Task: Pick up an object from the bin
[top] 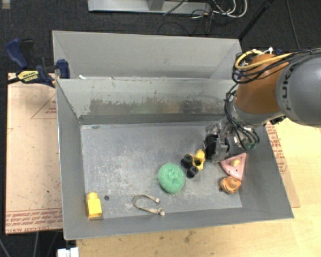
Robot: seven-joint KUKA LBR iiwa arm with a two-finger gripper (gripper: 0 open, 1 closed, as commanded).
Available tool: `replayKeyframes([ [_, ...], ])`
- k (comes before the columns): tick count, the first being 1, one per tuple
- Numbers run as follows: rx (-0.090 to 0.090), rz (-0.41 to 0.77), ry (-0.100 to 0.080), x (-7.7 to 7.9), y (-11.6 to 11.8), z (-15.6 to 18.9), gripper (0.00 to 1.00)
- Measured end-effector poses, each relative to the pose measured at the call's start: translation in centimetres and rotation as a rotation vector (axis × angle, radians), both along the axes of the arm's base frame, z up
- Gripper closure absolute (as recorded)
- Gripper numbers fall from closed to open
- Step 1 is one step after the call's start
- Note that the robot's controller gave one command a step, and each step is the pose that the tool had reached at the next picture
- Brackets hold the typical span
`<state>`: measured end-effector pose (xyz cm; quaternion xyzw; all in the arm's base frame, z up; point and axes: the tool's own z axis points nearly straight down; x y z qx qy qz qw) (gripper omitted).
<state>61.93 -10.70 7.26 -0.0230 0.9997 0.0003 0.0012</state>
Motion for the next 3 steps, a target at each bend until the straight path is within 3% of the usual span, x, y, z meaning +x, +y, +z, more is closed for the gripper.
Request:
replayKeyframes([
  [3,0.000,0.002,0.000,0.00,-0.05,0.03,1.00],
])
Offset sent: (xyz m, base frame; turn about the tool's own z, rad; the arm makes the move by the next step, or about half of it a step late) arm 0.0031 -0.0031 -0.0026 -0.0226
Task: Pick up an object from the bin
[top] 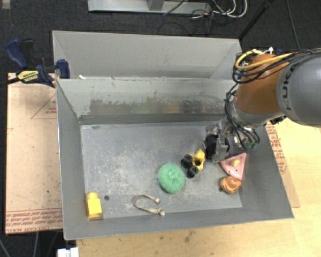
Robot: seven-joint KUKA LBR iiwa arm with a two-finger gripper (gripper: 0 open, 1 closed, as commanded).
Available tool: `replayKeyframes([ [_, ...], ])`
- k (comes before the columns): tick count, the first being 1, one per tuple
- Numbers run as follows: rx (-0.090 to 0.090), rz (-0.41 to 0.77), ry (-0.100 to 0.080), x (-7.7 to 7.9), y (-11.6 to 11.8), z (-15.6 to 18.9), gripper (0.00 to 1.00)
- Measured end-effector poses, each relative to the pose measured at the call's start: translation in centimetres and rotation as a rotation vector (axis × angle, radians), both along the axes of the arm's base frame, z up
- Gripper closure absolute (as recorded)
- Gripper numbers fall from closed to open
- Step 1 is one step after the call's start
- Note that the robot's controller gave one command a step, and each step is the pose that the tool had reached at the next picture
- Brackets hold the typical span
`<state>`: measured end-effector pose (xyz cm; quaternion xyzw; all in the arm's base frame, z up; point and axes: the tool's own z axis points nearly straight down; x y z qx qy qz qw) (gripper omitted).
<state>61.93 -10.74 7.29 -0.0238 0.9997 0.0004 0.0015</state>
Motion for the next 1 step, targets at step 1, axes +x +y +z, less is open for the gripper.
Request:
replayKeyframes([
  [1,0.000,0.128,-0.008,3.38,3.36,0.03,1.00],
])
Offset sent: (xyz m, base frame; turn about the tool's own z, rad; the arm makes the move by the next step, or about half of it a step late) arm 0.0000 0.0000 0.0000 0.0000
